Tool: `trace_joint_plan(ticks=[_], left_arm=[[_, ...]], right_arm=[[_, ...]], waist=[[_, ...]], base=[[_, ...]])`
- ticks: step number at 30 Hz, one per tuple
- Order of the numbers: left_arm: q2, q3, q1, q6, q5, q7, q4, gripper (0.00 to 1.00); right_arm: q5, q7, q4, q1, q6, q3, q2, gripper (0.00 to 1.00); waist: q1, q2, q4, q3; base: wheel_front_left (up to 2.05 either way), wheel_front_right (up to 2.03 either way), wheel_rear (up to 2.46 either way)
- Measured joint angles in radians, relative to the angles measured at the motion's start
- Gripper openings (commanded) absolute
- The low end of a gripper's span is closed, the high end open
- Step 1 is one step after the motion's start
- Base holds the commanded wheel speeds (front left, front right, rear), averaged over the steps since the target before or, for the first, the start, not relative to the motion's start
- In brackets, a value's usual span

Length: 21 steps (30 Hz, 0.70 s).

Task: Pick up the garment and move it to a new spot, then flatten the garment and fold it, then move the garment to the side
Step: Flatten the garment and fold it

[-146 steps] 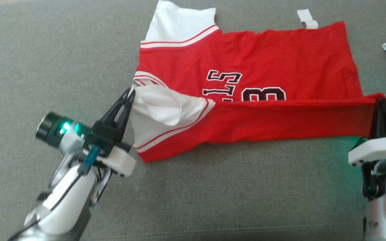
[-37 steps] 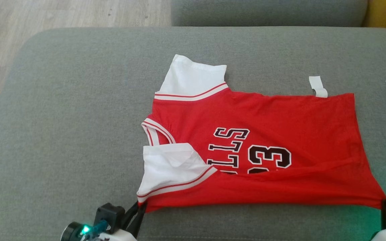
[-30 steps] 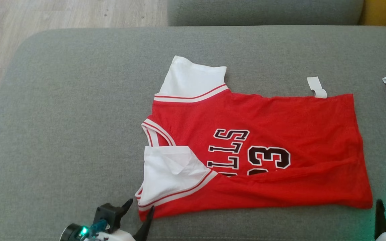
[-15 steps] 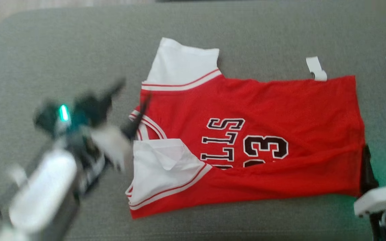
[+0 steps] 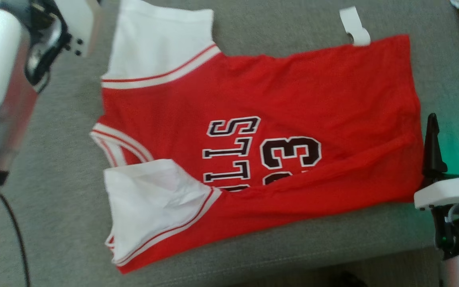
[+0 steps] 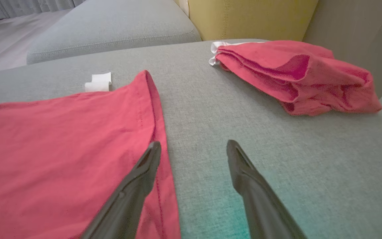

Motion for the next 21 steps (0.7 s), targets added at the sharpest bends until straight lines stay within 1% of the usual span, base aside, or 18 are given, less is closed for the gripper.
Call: trace_joint_plan(ticks=[3, 5, 9, 14, 18, 21], left_arm=[[0.030, -0.074, -0.051, -0.007, -0.033, 0.000, 0.076, 1.00], [0.044, -0.112, -0.068, -0.007, -0.075, 0.005, 0.119, 1.00], [0.073, -0.196, -0.100, -0.007, -0.137, 0.059, 0.168, 1.00], [0.110, -0.259, -0.137, -0.007, -0.195, 0.095, 0.176, 1.00], [0.133, -0.278, -0.151, -0.007, -0.243, 0.099, 0.152, 1.00], [0.147, -0.281, -0.151, -0.007, -0.285, 0.121, 0.119, 1.00]], right_arm=[[0.003, -0.022, 0.020, -0.016, 0.000, 0.002, 0.001, 1.00], [0.009, -0.032, 0.034, -0.023, 0.000, 0.007, 0.002, 1.00], [0.016, -0.053, 0.054, -0.035, 0.000, 0.008, 0.005, 1.00], [0.019, -0.065, 0.075, -0.051, 0.000, 0.007, 0.007, 1.00], [0.019, -0.074, 0.082, -0.057, 0.000, 0.002, 0.007, 1.00], [0.019, -0.074, 0.086, -0.056, 0.000, -0.005, 0.007, 1.00]], waist=[[0.0000, 0.0000, -0.036, 0.042], [0.0000, 0.0000, -0.059, 0.064], [0.0000, 0.0000, -0.092, 0.100], [0.0000, 0.0000, -0.111, 0.121], [0.0000, 0.0000, -0.109, 0.118], [0.0000, 0.0000, -0.103, 0.112]], base=[[0.00, 0.00, 0.00], [0.00, 0.00, 0.00], [0.00, 0.00, 0.00], [0.00, 0.00, 0.00], [0.00, 0.00, 0.00], [0.00, 0.00, 0.00]])
